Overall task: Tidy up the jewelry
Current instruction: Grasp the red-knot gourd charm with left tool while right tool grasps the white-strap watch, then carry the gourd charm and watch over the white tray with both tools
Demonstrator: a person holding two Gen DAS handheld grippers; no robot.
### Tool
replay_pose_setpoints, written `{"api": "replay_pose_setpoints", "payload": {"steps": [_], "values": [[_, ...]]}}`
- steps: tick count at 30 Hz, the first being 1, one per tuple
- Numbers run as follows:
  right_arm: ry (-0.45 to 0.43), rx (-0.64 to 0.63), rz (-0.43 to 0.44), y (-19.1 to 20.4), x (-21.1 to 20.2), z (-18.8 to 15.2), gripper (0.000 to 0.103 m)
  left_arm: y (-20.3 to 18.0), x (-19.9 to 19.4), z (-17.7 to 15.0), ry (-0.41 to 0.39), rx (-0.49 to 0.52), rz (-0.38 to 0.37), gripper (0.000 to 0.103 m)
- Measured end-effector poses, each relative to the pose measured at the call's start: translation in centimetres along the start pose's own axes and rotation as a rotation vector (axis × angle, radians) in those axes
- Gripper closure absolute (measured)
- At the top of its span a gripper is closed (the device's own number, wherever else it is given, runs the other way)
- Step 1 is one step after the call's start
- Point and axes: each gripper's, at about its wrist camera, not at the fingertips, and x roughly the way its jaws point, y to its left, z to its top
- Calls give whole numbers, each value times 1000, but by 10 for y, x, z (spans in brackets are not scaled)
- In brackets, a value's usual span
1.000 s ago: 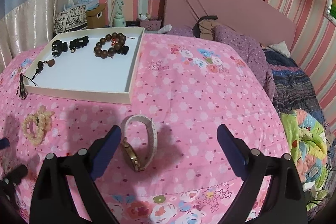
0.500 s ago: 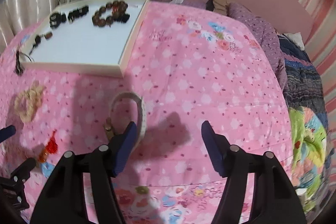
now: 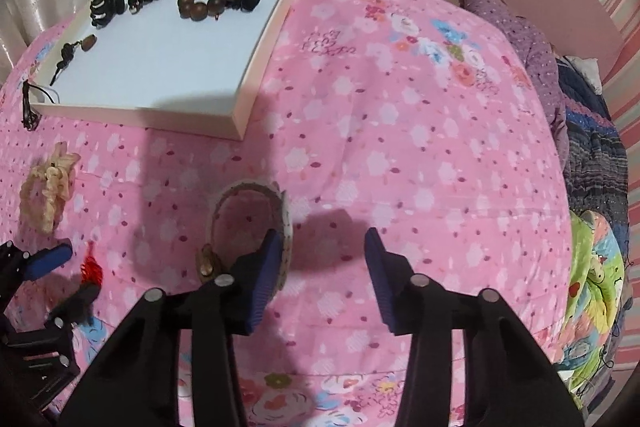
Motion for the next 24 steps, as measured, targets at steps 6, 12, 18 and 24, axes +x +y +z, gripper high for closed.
{"api": "replay_pose_setpoints", "payload": {"steps": [6,12,18,24], "values": [[19,-3,17,5,10,0,73,-5,2,2,5,7,-12,90],[16,-2,57,8,13,0,93,-4,2,2,5,7,-9,94],[-39,1,33,14,3,-7,97,-2,-8,-1,-14,12,-17,95],[-145,-3,-15,17,-32,-10,98,-1,-37,2,-79,17,-44,95]]}}
